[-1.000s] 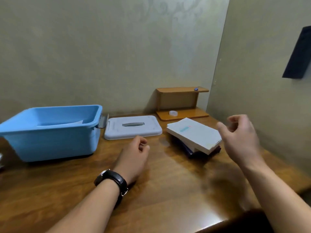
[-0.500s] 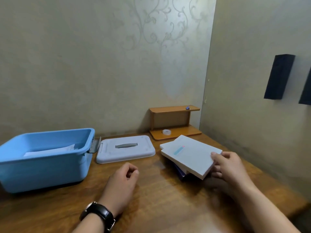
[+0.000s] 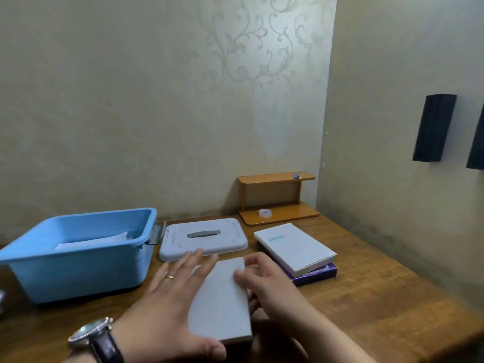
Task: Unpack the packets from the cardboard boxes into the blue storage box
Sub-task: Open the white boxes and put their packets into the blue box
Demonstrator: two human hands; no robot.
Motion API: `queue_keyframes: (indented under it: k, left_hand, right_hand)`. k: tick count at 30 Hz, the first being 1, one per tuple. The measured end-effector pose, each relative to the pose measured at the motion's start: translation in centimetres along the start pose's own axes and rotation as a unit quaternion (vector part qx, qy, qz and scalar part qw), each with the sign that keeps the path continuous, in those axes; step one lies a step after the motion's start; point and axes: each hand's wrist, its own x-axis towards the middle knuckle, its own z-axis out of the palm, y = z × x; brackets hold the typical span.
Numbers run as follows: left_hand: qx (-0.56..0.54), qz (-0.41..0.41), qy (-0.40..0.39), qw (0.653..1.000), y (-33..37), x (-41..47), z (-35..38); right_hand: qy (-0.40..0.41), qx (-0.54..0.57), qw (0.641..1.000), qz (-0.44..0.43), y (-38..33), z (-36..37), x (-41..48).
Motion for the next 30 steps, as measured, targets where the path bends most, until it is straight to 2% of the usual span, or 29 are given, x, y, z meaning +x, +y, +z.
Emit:
queue_keyframes:
  k: [5, 7, 10, 12, 18, 25, 28, 30]
  left_hand:
    - [0.010, -0.063, -0.015, 0.998, -5.1, -3.3, -0.9]
    - [0.003, -0.085, -0.003, 0.996, -6.6, -4.6, -1.4]
    - [0.017, -0.109, 0.021, 0.994, -8.3, -6.0, -1.1]
    - [0.028, -0.115, 0.038, 0.992, -9.0, -6.4, -0.4]
    - [0.057, -0.111, 0.061, 0.990, -8.1, -5.0, 1.5]
    - [0.078, -0.101, 0.138, 0.982, -8.1, -4.6, 2.3]
    - [0.059, -0.087, 0.160, 0.982, -8.4, -4.6, 2.4]
    - [0.031, -0.080, 0.178, 0.980, -8.7, -4.9, 2.3]
  right_hand:
    - [-0.110, 0.045, 0.993, 0.010, -0.5, 5.8, 3.1]
    - [-0.169, 0.076, 0.982, 0.029, -0.7, 7.4, 4.2]
    - [-0.256, 0.062, 0.964, 0.026, -0.2, 8.8, 5.8]
    - [-0.284, 0.061, 0.957, 0.016, 0.4, 9.1, 6.6]
    - [-0.283, 0.012, 0.958, -0.034, 1.3, 8.5, 7.2]
    - [-0.236, -0.075, 0.967, -0.064, 1.2, 8.5, 7.6]
    - [-0.240, -0.048, 0.967, -0.063, 1.2, 8.2, 7.7]
    - [-0.261, 0.027, 0.964, -0.043, 1.0, 8.0, 7.5]
